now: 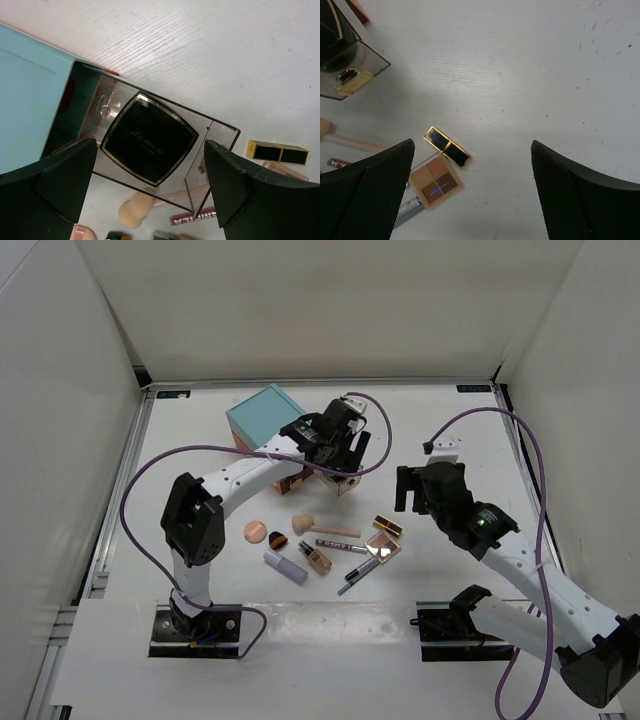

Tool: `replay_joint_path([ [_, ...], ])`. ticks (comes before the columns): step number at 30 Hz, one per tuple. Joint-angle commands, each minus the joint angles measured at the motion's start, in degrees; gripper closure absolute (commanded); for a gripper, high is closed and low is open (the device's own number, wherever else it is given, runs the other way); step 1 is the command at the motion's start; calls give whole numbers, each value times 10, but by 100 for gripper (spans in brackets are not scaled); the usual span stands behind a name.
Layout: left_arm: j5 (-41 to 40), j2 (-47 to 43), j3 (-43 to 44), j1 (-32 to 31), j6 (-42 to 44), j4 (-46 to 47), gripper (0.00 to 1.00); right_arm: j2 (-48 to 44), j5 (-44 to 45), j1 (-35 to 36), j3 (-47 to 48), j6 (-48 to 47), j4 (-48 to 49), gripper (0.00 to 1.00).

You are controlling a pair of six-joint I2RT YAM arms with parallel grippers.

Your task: Organize the makeup

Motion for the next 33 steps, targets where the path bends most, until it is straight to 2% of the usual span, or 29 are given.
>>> replay_joint_path([
  [1,2,-42,27,-5,14,2,2,-9,-17,1,-14,20,-25,1],
  [4,1,-60,33,-6,15,-5,2,3,-45,8,-24,15,-41,1],
  [8,-21,-109,13,-15,2,-10,2,28,-59,57,-52,41,-30,1],
  [11,-35,-173,-43,-21,-23,-12,2,42,-80,79,-80,55,8,1],
  [15,-41,-267,-176,-22,-64,-8,2,71,-66,98,-96,72,26,1],
  [17,-41,-309,-214,-21,-84,-12,2,94,-61,98,-105,76,31,1],
  [21,-38,-357,-296,-22,-136,-34,2,126,-72,116,-122,71,61,1],
  [26,-42,-394,-337,-21,-165,-57,2,170,-73,135,-121,49,88,1],
  [33,-58,-431,-342,-21,-180,-78,2,235,-70,135,-115,37,114,2],
])
